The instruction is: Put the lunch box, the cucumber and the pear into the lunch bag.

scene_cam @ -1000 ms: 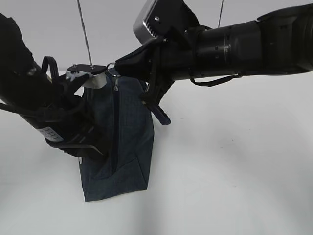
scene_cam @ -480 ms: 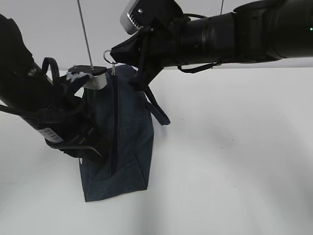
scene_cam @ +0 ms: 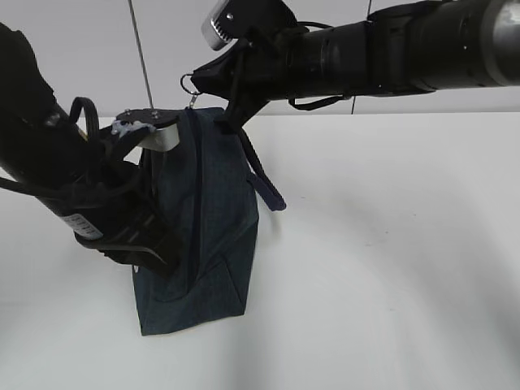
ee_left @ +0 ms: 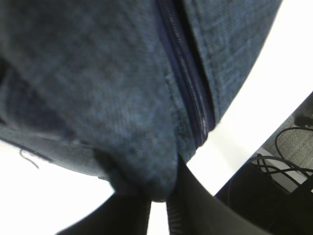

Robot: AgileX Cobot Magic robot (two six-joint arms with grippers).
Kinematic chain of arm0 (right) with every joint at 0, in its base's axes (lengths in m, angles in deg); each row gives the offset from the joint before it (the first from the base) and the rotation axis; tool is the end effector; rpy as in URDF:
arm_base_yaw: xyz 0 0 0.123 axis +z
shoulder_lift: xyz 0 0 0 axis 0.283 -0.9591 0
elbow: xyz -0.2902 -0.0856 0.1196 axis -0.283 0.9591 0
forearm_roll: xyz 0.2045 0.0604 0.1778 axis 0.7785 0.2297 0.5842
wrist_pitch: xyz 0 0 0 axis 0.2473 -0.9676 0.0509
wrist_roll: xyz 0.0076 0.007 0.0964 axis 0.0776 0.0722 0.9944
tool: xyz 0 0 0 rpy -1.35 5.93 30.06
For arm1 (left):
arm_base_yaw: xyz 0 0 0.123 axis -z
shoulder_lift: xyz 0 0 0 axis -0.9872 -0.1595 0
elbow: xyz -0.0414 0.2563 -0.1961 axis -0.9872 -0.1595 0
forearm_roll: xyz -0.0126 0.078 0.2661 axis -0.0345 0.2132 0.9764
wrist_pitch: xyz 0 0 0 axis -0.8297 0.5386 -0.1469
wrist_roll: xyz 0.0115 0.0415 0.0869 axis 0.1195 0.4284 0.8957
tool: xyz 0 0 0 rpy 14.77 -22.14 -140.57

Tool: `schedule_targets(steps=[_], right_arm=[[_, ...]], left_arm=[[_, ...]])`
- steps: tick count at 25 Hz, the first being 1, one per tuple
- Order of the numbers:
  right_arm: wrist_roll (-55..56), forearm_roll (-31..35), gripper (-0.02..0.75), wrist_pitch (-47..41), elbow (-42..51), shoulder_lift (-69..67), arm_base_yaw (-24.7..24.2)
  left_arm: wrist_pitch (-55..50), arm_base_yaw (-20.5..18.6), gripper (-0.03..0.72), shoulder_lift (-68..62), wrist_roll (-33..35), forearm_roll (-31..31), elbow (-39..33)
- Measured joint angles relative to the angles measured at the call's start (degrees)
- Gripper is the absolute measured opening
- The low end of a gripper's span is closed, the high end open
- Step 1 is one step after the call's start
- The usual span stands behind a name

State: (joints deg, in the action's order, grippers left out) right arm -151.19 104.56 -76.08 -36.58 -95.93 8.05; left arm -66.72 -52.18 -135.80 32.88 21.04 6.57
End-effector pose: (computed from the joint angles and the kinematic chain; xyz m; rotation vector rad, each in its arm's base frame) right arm 0.4317 0.2446 0.2920 -1.1605 1.4588 0.3358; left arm 0.2751 -0.1821 0.2476 0.9165 2.7636 -0.4929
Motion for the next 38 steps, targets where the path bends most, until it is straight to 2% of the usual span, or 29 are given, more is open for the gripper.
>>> schedule_targets(steps=[13, 38], right_arm=[[0.0, -0.1, 0.0, -1.6, -3.6, -5.2, -6.8], [0.5, -1.8, 0.001, -3.6, -15.1, -14.8, -8.9]], left_arm=[[-0.3, 0.0, 0.011, 0.0, 1.5, 0.7, 0.0], [-1.0, -0.2, 0.011, 4.0, 1.5, 3.8, 0.0]])
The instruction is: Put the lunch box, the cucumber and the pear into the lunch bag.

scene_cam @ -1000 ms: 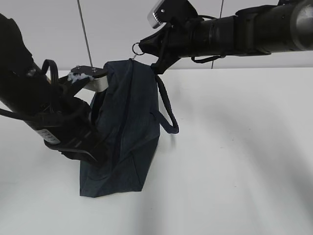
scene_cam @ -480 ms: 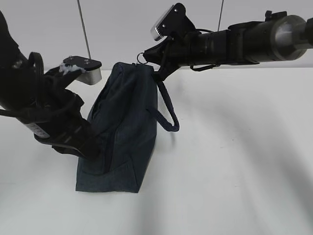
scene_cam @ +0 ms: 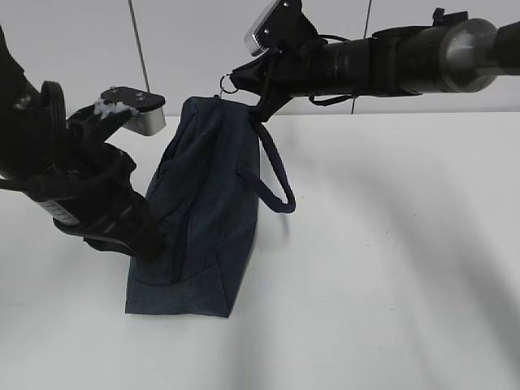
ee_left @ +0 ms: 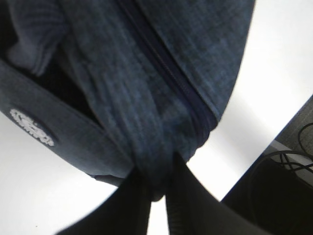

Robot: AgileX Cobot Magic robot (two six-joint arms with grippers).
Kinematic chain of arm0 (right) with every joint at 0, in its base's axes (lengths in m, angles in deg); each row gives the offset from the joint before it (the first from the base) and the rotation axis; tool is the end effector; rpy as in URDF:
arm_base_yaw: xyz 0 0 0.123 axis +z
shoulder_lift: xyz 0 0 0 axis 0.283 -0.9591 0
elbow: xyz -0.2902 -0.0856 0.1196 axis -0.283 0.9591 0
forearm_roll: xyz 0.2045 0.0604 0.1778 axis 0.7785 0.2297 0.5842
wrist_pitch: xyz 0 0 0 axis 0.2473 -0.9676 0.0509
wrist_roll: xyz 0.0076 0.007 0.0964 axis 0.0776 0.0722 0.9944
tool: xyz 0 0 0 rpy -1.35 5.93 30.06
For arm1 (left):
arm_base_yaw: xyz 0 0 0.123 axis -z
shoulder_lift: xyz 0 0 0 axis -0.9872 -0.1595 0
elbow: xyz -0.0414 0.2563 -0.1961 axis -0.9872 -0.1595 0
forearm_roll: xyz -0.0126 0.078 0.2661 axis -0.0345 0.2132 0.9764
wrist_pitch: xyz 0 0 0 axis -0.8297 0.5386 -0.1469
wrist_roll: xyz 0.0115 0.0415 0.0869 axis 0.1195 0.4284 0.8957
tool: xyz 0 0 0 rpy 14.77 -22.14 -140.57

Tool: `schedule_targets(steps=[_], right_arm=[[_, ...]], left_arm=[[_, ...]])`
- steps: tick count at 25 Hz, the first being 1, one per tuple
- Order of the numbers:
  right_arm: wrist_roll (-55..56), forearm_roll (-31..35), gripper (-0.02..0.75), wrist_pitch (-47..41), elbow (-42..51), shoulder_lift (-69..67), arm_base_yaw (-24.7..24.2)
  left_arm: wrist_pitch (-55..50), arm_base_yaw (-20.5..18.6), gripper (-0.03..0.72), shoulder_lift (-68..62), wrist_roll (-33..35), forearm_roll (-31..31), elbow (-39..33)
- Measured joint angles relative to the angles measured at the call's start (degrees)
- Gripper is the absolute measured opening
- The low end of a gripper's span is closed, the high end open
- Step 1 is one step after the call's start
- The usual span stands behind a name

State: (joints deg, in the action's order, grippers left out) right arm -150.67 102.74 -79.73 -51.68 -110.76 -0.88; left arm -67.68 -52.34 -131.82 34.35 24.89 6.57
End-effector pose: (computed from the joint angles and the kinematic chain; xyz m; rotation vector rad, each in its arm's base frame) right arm 0.5269 0.1979 0.2463 -1.0870 1.4942 0.2738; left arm 0.2675 -0.1719 0.2681 0.9975 2.6829 -0.4146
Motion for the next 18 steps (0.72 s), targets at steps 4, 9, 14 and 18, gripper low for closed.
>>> schedule_targets(steps=[4, 9, 14, 18], right_arm=[[2.1, -0.5, 0.001, -0.2, -0.6, 0.0, -0.4], [3.6, -0.5, 0.001, -1.4, -0.8, 0.0, -0.8], [5.1, -0.1, 0.0, -1.7, -1.0, 0.0, -1.3], [6.2, 0.7, 0.0, -1.9, -1.4, 0.0, -1.9]], left_arm=[[1.2, 0.0, 0.011, 0.0, 0.0, 0.0, 0.0], [2.0, 0.0, 0.013, 0.0, 0.0, -1.4, 0.1], [2.0, 0.0, 0.088, 1.0, 0.0, -2.7, 0.1], [1.8, 0.2, 0.227, 2.8, -0.2, -3.4, 0.0]])
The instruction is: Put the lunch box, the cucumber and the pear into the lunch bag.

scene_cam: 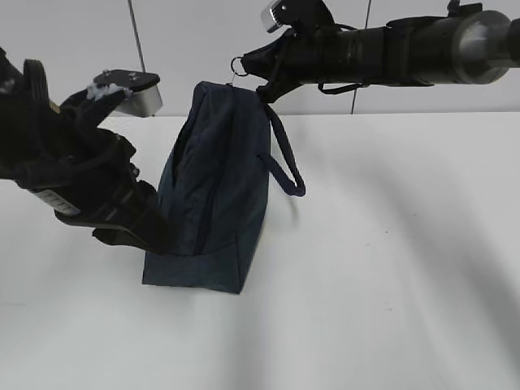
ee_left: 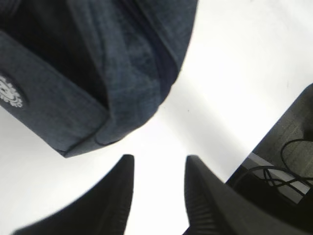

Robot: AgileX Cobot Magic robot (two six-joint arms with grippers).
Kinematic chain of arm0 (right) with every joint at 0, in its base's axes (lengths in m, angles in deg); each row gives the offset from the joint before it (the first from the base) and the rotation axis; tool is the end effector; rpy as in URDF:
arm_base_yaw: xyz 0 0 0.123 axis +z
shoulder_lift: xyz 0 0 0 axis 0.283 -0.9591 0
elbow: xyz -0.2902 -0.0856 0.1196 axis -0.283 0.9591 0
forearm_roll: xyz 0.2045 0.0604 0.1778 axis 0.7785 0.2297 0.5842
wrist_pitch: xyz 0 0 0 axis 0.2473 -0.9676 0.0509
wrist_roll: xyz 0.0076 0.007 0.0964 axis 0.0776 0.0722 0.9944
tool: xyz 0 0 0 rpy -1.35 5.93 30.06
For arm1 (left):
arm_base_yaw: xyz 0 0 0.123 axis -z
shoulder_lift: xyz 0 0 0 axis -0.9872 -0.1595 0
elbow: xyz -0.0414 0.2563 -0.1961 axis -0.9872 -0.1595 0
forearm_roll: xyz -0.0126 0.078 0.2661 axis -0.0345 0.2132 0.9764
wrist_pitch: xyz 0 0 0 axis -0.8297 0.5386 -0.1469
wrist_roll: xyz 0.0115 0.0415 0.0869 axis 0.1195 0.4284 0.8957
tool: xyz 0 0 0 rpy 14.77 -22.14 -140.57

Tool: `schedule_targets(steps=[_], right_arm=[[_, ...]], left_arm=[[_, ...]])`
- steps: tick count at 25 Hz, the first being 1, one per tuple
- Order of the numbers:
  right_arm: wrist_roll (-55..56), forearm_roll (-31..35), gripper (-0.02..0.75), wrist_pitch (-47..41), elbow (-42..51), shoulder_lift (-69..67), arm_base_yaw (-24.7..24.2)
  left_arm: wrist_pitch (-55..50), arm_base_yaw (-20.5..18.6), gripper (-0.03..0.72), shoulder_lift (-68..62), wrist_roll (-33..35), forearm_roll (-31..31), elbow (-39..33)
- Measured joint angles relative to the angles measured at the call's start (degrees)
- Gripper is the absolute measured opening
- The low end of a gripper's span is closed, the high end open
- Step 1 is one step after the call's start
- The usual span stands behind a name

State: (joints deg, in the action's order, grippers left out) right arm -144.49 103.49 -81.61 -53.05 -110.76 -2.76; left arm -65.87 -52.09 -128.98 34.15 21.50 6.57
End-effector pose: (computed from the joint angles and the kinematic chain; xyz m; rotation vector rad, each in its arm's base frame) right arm 0.5340 0.1833 0.2561 -0.9781 1.5292 0.3543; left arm 0.2613 -0.1741 0.2860 0.9303 2.6154 -0.4887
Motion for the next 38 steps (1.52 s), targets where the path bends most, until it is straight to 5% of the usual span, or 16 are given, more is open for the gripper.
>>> schedule_targets(steps=[5, 12, 22, 38], right_arm=[[5.6, -3.7, 0.0, -3.4, -0.1, 0.6, -0.1], [13.3, -11.5, 0.0, -10.2, -0.2, 1.3, -0.2], [14.5, -12.8, 0.0, -11.0, -0.2, 1.3, -0.2], [14.8, -12.9, 0.0, -11.2, -0.2, 1.3, -0.3]], left_arm=[[2.3, 0.0, 0.305, 1.7, -0.9, -0.3, 0.9], [14.8, 0.0, 0.309, 2.0, -1.5, -0.3, 5.1], [29.2, -1.7, 0.312, -2.0, -1.5, -0.9, 5.2], [25.4, -4.5, 0.311, -12.8, -2.0, -1.3, 17.2]])
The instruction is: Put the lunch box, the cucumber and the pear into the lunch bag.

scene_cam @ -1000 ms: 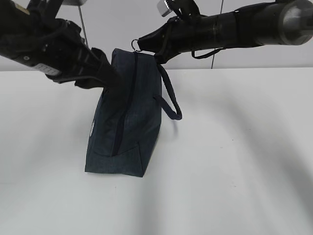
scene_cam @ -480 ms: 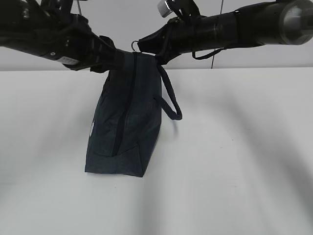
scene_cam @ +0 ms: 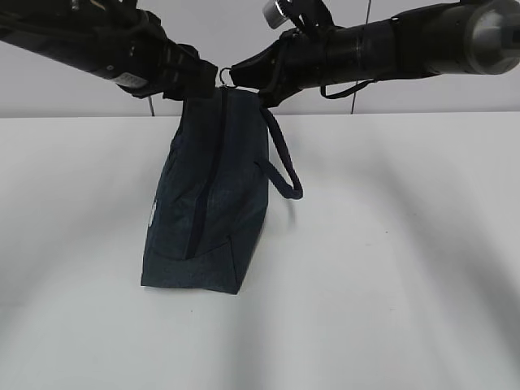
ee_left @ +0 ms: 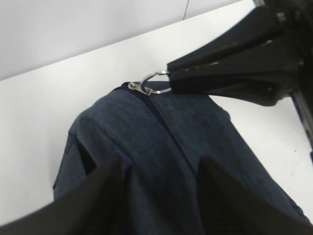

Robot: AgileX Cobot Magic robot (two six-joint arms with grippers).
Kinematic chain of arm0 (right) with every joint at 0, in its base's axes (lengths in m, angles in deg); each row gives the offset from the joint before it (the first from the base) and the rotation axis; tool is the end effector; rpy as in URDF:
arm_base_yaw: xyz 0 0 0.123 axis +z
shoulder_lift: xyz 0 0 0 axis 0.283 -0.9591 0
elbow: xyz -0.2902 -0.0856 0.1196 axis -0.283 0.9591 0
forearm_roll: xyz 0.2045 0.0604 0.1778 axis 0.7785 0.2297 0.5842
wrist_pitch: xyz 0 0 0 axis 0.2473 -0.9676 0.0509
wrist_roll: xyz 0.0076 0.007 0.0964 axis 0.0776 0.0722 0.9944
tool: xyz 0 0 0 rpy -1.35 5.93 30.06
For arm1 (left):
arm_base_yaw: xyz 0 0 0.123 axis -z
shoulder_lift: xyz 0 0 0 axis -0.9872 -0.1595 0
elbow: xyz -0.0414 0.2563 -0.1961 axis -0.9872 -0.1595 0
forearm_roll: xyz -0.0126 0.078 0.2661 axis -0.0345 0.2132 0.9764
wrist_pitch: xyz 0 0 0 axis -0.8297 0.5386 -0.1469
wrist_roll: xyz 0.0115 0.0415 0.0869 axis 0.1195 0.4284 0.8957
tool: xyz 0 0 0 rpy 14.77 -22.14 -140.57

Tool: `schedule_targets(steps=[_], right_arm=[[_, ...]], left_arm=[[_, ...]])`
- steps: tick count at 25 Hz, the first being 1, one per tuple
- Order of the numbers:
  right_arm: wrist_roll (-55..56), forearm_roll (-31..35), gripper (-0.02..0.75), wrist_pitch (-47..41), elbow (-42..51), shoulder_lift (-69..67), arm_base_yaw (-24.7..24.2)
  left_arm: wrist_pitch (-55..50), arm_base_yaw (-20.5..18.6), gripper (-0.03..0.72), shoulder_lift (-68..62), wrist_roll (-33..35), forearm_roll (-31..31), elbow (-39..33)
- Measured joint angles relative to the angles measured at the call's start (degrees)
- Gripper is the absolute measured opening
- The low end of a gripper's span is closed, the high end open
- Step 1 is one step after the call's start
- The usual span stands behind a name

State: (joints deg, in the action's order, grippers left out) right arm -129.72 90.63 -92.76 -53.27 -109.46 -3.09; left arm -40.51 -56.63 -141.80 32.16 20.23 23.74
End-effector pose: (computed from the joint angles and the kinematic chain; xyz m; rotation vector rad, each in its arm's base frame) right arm 0.5139 0.1911 0.2625 -1.1027 1.5486 0.5801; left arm 0.3855 -0.1903 0.3226 0.5342 2.2025 -0.4197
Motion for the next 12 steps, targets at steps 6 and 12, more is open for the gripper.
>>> schedule_targets(steps=[6, 12], right_arm=[[0.0, 0.0, 0.0, 0.0, 0.0, 0.0, 0.0], [0.0, 0.0, 0.0, -0.1, 0.0, 0.0, 0.0]], left_arm=[[-6.0, -2.2, 0.311, -3.2, -0.9, 0.0, 5.4], [-11.0, -2.2, 0.292, -6.2, -1.6, 0.0, 8.3]])
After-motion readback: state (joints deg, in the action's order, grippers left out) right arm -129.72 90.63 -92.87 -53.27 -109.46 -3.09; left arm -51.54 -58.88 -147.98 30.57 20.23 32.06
